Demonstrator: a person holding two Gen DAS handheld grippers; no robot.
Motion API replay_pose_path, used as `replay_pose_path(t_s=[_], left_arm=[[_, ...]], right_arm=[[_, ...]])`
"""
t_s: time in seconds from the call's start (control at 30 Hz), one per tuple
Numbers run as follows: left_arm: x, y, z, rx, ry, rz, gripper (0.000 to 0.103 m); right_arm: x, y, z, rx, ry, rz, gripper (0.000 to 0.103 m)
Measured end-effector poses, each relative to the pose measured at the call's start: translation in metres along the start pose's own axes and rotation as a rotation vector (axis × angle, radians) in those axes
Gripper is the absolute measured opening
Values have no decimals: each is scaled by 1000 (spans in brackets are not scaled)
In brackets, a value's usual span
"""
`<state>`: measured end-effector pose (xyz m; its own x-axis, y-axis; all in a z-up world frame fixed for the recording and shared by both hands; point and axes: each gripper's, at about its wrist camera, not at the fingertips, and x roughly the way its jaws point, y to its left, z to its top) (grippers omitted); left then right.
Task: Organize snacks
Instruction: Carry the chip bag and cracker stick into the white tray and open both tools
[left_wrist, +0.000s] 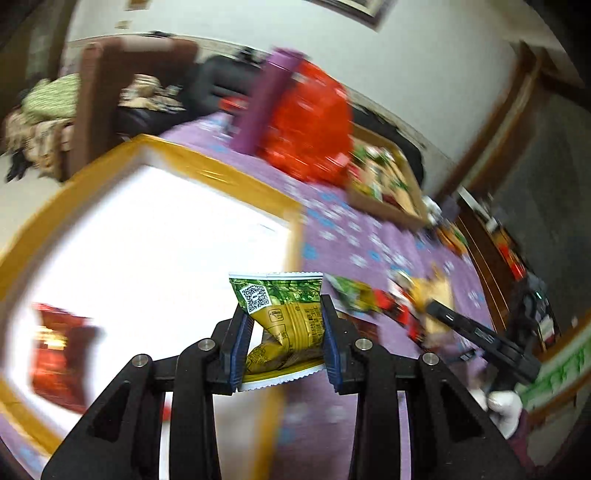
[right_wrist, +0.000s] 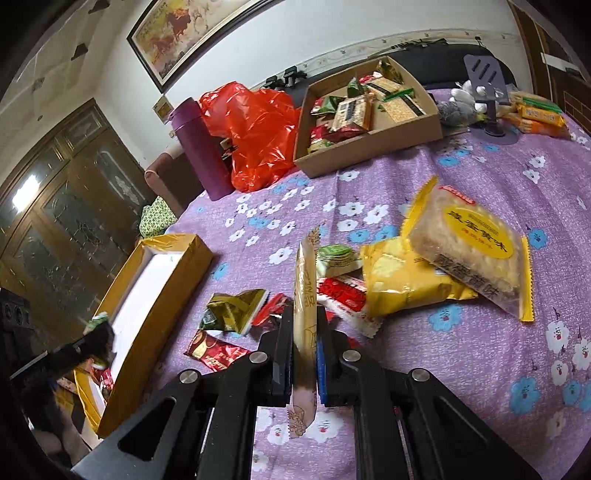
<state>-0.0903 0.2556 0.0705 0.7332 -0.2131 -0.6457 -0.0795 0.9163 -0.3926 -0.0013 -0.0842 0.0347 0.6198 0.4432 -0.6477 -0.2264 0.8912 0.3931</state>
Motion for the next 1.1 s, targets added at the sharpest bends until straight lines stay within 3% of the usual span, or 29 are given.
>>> replay_pose_path(t_s=[0.17, 0.37, 0.63, 0.9, 1.1], left_arm=[[-18, 51, 11, -69, -49, 73, 32], [-12, 87, 24, -83, -34, 130, 33], [0, 117, 26, -143, -5, 114, 33], [-10, 130, 21, -223, -24, 67, 34], [-29, 127, 18, -256, -65, 36, 40]], right_arm=[[-7, 48, -2, -69, 45, 82, 9], [17, 122, 0, -134, 146, 217, 9], [78, 209, -21, -244, 268, 278, 9], [112, 238, -25, -279, 303, 273, 10], [106, 245, -24, -281, 273, 289, 14]])
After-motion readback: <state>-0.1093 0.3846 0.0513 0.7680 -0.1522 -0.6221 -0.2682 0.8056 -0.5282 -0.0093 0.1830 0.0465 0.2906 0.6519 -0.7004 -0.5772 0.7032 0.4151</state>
